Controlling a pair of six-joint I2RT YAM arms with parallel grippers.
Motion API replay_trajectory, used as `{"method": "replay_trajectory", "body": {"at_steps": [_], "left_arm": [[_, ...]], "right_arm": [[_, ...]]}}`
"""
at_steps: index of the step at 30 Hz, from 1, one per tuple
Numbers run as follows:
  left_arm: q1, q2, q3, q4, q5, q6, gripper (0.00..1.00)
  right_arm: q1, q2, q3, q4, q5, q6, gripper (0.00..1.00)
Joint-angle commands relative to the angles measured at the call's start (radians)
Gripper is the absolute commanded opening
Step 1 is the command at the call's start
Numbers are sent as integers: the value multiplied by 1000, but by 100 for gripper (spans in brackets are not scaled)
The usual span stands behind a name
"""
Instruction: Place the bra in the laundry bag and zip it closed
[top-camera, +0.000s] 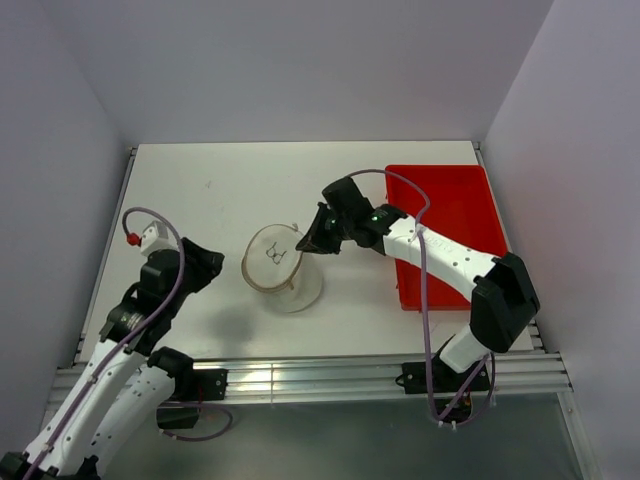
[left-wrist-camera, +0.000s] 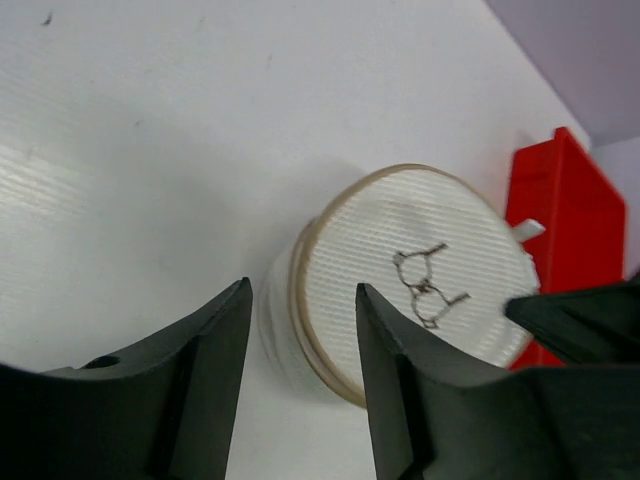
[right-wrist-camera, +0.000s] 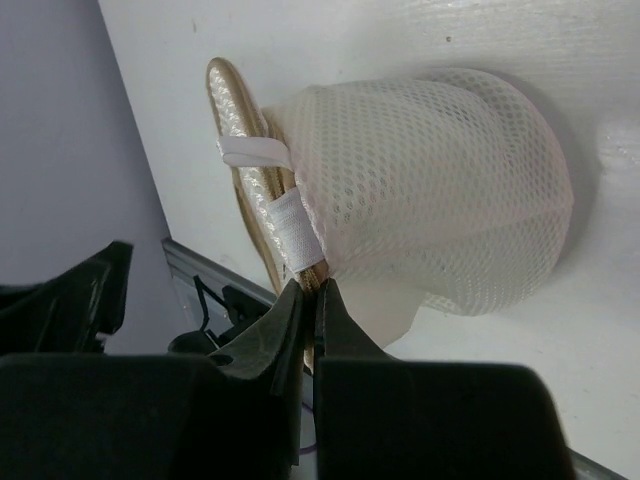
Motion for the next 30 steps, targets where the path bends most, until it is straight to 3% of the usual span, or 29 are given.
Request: {"method": "replay_trajectory", "body": {"at_steps": [1,5,9,19,30], "left_arm": [[5,-89,27,2,54,25,51],[-6,-137,-27,162,266,60,50],[-67,-120,-56,245,353,73,50],[-402,92,-64,409,267,44,52],[-516,282,-10,372,112,-4,51]], "right_arm": [[-15,26,101,-49,6,-21,0],[-18,68,195,-172,37,-45,0],[-18,100,261,-234,58,-47,0],[-18,129,293,-280,64,-41,0],[-18,131,303,-289,81,-48,0]]}}
